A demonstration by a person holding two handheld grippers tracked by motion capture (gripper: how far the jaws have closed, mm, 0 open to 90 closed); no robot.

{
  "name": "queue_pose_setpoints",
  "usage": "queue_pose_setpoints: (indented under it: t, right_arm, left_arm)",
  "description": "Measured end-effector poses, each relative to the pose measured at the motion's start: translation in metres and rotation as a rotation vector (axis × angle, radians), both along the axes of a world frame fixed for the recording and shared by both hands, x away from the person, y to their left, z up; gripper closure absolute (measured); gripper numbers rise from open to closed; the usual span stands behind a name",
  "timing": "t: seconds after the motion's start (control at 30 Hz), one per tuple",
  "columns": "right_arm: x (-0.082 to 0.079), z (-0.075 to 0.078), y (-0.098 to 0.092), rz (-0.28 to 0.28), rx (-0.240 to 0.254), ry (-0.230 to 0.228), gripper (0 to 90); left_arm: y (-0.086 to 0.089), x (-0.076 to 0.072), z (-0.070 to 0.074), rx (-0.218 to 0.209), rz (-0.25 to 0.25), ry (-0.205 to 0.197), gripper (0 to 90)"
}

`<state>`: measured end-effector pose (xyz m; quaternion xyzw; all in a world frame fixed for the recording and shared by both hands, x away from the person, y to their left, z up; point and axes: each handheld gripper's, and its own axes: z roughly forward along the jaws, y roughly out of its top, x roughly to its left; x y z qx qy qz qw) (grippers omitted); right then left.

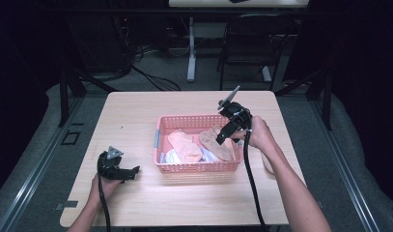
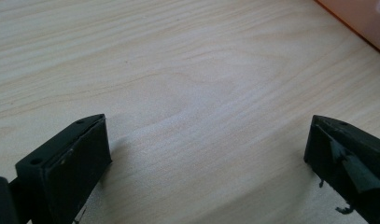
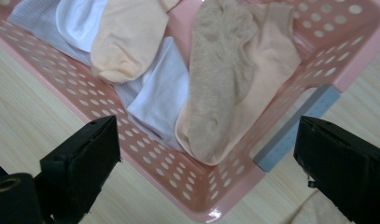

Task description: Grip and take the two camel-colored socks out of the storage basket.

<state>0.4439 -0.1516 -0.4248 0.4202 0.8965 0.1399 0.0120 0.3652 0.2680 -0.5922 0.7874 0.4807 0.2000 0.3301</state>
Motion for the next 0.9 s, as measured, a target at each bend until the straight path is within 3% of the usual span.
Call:
queue_pose_setpoints:
  t: [0.43, 0.47, 0.53, 0.63, 0.73, 0.77, 0.9]
  right_arm:
    - [-0.004, -0.050, 0.000, -0.050, 0.059, 0.022, 15.0]
    - [-0.002, -0.053, -0.001, -0.041, 0.041, 0.040, 16.0]
    - [-0.002, -0.057, -0.001, -0.052, 0.044, 0.030, 17.9]
    - [0.000, -0.069, -0.002, -0.084, 0.052, 0.039, 23.7]
    - [0.003, -0.076, -0.003, -0.080, 0.041, 0.061, 28.7]
    - [0.003, -0.077, -0.002, -0.074, 0.024, 0.059, 33.9]
    - [0.003, -0.079, -0.001, -0.074, 0.007, 0.063, 38.5]
  left_arm:
    - [0.000, 0.000, 0.000, 0.000, 0.000, 0.000, 0.0]
    - [0.000, 0.000, 0.000, 0.000, 0.000, 0.000, 0.0]
    - [0.000, 0.000, 0.000, 0.000, 0.000, 0.000, 0.0]
    - [0.000, 0.000, 0.000, 0.000, -0.001, 0.000, 0.0]
    - [0.000, 0.000, 0.000, 0.000, -0.001, 0.000, 0.0]
    - [0.000, 0.000, 0.000, 0.000, -0.002, -0.001, 0.0]
    - [0.000, 0.000, 0.000, 0.000, -0.001, 0.000, 0.0]
